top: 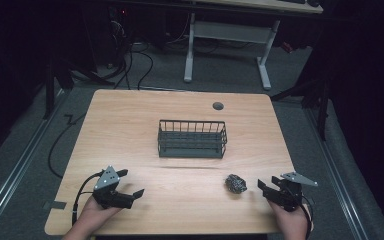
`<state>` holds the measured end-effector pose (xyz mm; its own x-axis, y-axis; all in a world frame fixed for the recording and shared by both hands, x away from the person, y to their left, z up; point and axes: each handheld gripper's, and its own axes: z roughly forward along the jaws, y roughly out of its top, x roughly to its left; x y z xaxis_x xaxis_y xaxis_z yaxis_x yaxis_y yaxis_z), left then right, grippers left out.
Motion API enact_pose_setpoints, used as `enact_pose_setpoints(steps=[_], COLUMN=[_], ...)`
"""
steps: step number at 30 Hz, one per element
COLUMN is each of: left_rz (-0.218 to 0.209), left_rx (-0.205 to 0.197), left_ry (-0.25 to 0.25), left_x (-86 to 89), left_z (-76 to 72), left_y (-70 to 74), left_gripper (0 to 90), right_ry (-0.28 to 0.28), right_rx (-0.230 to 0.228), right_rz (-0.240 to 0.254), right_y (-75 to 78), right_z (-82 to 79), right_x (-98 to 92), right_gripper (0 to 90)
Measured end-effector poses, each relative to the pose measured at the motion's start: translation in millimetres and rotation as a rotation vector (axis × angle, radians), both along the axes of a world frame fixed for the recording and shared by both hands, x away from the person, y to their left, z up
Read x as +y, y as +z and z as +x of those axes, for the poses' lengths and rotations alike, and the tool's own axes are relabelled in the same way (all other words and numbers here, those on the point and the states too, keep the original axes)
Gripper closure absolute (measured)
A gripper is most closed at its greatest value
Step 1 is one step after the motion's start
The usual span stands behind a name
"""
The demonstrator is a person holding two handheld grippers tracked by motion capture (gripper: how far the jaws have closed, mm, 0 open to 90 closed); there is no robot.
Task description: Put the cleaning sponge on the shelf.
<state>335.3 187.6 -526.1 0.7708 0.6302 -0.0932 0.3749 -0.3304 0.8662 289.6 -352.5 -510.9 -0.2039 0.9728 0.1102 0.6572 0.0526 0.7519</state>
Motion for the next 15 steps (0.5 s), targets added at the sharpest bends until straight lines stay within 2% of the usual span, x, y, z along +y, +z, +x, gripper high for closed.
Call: enact_pose_setpoints(steps=[5,8,15], left_rz=[0.000,0.000,0.001], left_rx=[0.000,0.000,0.001], left_ry=[-0.004,-0.004,-0.004], left_x=[-0.7,-0.6,-0.6], left_z=[1.1,1.0,1.1], left_y=[-0.2,0.0,0.0], left_gripper=[5.1,5.2,5.1], right_ry=[-0.004,0.001,0.012], right_rx=[0.030,0.015,0.016], right_rz=[0.004,0.000,-0.009], right_y=[-2.7,-0.5,0.4], right_z=[0.4,0.0,0.3], right_x=[3.0,4.8,7.2], right_gripper=[38.9,39.5,40.2])
